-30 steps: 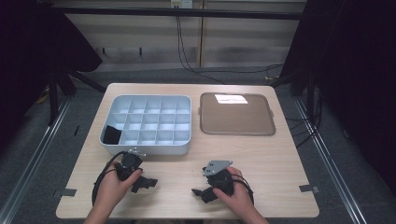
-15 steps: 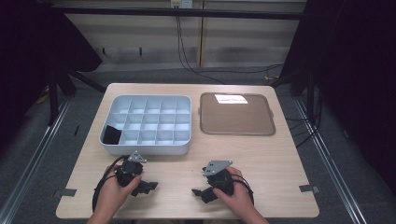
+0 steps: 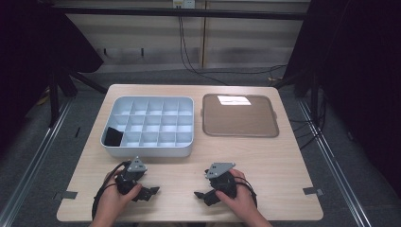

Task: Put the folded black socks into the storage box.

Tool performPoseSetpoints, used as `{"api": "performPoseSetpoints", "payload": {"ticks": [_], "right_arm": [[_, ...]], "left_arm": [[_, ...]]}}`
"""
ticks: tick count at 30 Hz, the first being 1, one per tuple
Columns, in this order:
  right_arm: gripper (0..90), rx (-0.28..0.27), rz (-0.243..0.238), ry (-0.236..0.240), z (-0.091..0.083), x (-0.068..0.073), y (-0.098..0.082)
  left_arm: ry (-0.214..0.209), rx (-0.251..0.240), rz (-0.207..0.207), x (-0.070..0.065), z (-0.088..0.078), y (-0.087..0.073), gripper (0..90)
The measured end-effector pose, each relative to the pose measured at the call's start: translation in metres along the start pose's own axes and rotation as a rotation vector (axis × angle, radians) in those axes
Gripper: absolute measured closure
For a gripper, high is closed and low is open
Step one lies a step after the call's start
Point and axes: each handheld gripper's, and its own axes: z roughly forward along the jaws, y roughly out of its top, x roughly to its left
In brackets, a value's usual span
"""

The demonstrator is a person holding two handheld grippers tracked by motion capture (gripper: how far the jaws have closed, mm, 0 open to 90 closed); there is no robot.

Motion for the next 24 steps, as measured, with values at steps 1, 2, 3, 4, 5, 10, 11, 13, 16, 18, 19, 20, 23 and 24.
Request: {"api": "performPoseSetpoints", "payload": {"ticks": [1, 2, 3, 4, 5, 10, 11, 13, 16, 18, 19, 20, 23, 24], "right_arm": [[14.2, 0.000, 0.000, 0.000, 0.0000, 0.0000, 0.0000], [14.3, 0.000, 0.000, 0.000, 0.0000, 0.0000, 0.0000], [14.3, 0.000, 0.000, 0.000, 0.0000, 0.0000, 0.0000], [14.3, 0.000, 0.000, 0.000, 0.0000, 0.0000, 0.0000], [14.3, -0.002, 0.000, 0.001, 0.0001, 0.0001, -0.0001], [14.3, -0.001, 0.000, 0.001, 0.0001, 0.0002, 0.0000], [14.2, -0.002, 0.000, 0.001, 0.0001, 0.0002, 0.0000], [14.2, -0.001, 0.000, 0.001, 0.0001, 0.0002, 0.0000], [14.2, -0.001, 0.000, 0.001, 0.0001, 0.0002, -0.0001], [14.3, -0.001, 0.001, 0.001, 0.0001, 0.0002, 0.0000], [14.2, -0.002, 0.000, 0.001, 0.0001, 0.0002, 0.0000], [14.3, -0.002, -0.001, 0.001, 0.0002, 0.0001, -0.0001], [14.3, -0.003, 0.002, 0.001, 0.0002, 0.0004, 0.0000], [14.3, -0.003, 0.002, 0.001, 0.0002, 0.0004, 0.0000]], "left_arm": [[0.008, -0.007, 0.003, -0.0005, 0.0004, -0.0006, 14.8], [0.007, -0.005, 0.003, -0.0011, 0.0004, -0.0010, 14.8], [0.007, -0.005, 0.003, -0.0011, 0.0004, -0.0010, 14.8], [0.012, -0.008, 0.008, -0.0017, 0.0006, -0.0014, 14.8], [0.015, -0.010, 0.014, -0.0020, 0.0007, -0.0017, 14.4], [0.025, -0.012, 0.032, -0.0047, 0.0012, -0.0037, 13.2], [0.023, -0.011, 0.033, -0.0047, 0.0011, -0.0039, 13.2], [0.028, -0.030, 0.037, -0.0050, 0.0022, -0.0054, 12.2], [0.018, -0.042, 0.045, -0.0051, 0.0035, -0.0068, 8.7], [0.015, -0.043, 0.047, -0.0049, 0.0035, -0.0072, 8.1], [0.013, -0.055, 0.050, -0.0044, 0.0040, -0.0080, 7.9], [0.013, -0.056, 0.051, -0.0043, 0.0040, -0.0082, 7.8], [0.013, -0.056, 0.053, -0.0041, 0.0038, -0.0088, 7.5], [0.012, -0.060, 0.053, -0.0041, 0.0040, -0.0091, 7.2]]}}
